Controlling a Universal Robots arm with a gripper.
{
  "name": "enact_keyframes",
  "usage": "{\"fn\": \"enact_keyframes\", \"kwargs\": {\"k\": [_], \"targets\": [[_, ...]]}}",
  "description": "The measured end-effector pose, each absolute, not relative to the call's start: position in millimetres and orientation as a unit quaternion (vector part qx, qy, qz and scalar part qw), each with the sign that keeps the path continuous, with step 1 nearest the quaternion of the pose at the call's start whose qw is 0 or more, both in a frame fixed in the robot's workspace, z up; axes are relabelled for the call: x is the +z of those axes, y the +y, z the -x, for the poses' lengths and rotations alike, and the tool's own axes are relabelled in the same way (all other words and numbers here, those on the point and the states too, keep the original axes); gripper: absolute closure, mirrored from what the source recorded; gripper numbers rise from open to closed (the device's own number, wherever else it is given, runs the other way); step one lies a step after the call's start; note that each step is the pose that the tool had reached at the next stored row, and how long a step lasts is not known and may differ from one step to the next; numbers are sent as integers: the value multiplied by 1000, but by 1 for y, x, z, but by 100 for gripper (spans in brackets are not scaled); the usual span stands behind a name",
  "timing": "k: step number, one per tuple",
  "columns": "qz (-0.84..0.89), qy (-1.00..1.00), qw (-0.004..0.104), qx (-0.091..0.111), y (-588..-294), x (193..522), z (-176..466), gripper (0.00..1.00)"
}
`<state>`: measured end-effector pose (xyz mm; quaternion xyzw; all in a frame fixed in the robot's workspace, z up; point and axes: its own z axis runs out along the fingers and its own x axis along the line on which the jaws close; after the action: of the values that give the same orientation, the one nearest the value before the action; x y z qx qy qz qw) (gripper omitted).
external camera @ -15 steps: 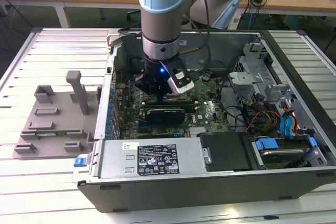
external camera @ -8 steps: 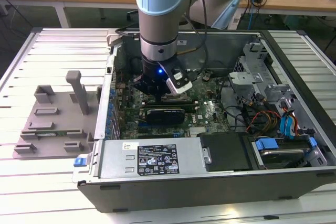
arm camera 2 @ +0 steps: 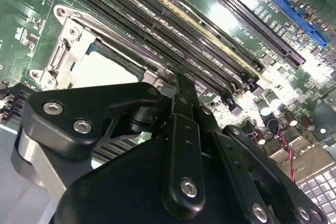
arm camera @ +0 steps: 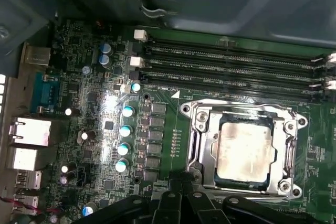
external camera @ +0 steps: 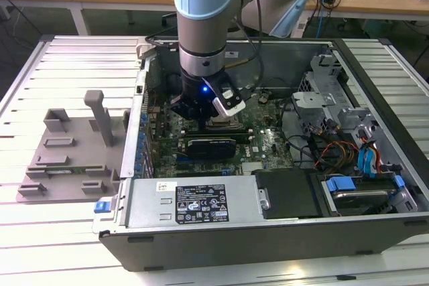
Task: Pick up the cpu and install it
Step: 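Install the second cpu locking lever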
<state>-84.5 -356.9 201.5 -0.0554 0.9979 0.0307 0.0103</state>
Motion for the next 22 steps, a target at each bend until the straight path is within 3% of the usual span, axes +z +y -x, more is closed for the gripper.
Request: {"fn": "enact_keyframes", "kwargs": {"k": [6, 16, 22], "targets": [[56, 998, 11, 26, -354, 216, 82, 89], [56, 998, 0, 11, -346, 215, 28, 89], [56, 998, -2, 7, -344, 216, 19, 89]]}}
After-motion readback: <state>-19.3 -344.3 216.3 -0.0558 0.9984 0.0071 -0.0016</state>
